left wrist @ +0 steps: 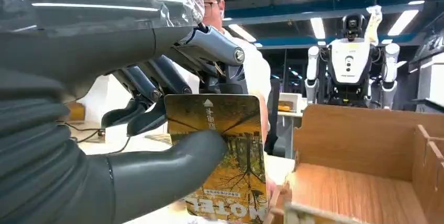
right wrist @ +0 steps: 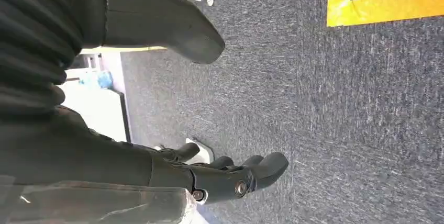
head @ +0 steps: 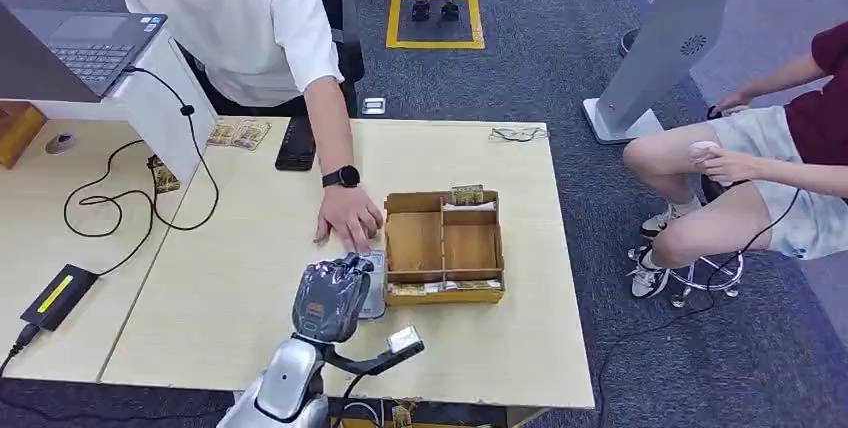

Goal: Pass the card to the sensor for recognition and then transmit it.

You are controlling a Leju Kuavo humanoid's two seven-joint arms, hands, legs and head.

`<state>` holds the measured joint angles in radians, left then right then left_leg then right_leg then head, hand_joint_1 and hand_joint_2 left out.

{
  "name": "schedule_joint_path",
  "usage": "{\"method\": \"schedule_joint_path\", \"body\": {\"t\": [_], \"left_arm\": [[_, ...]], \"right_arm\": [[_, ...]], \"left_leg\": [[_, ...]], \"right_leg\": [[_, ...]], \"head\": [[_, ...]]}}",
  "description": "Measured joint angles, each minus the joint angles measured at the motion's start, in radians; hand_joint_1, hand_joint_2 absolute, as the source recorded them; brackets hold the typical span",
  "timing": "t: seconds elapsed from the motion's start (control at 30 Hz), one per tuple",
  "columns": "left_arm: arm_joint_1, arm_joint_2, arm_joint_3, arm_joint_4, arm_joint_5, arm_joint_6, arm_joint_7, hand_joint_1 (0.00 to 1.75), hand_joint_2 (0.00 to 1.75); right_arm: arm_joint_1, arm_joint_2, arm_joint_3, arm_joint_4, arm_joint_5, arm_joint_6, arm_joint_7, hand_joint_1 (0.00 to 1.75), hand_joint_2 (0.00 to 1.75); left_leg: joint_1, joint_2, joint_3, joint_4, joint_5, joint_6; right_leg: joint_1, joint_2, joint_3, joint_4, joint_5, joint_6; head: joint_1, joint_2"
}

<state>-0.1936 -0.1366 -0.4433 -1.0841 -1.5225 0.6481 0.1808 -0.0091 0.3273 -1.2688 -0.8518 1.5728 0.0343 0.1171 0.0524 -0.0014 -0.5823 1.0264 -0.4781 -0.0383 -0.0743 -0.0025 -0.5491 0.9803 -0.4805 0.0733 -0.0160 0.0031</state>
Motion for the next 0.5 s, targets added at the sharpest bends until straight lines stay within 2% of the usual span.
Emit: {"method": "schedule_joint_path", "body": {"t": [0.5], "left_arm": [[-0.037,-0.024,0.012,0.06,0.0,0.01,-0.007,1.75,1.75]], "right_arm": [[0.0,0.0,0.008,-0.003,0.0,0.001,0.002,0.0,1.75]], "left_leg": [[0.0,0.0,0.0,0.0,0.0,0.0]], "right_leg": [[0.0,0.0,0.0,0.0,0.0,0.0]], "head": [[0.0,0.0]]}}
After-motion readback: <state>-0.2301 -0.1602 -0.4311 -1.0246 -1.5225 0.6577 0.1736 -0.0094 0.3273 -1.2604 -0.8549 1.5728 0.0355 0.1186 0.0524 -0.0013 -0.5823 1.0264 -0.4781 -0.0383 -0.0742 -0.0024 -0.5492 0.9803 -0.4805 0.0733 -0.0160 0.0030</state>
